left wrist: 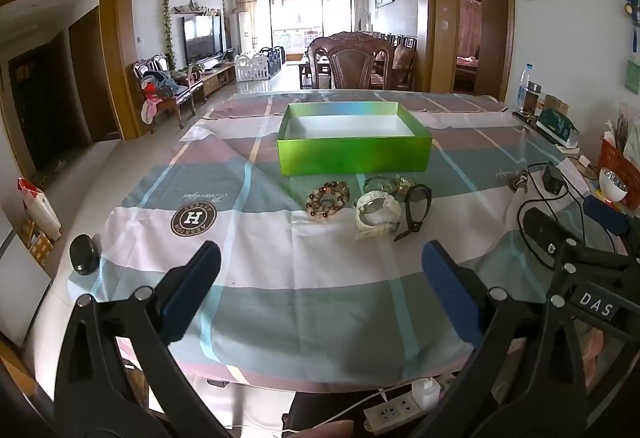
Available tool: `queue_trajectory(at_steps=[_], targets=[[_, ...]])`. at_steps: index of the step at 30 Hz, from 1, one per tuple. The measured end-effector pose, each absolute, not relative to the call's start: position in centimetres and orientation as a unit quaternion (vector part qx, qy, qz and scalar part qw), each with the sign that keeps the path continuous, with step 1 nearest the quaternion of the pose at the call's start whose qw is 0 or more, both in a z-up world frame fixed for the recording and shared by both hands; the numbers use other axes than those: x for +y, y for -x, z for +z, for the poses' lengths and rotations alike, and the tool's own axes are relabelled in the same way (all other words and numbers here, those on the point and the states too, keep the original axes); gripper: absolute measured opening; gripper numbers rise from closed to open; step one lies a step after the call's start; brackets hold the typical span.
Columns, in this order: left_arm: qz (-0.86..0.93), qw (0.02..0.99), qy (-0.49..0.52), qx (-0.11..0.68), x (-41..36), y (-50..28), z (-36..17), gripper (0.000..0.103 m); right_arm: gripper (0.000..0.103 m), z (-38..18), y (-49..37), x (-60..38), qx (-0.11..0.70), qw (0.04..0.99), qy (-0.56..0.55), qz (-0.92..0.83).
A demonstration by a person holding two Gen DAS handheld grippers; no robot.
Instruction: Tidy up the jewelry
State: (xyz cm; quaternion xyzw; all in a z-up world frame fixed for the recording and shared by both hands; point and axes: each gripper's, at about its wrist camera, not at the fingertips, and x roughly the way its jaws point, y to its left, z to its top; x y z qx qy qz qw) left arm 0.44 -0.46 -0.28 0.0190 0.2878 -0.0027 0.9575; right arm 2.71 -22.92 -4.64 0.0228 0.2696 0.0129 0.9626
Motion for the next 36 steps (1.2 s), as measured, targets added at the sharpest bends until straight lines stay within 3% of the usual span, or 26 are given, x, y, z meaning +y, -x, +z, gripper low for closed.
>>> queue_trajectory(at_steps=[36], targets=[[-0.003,0.957,-0.015,0.291,-0.59,-0.50,-0.98,0.099,0.100,-4.92,-2.81,-22.49,0.271,0.962,-0.021,0.013]])
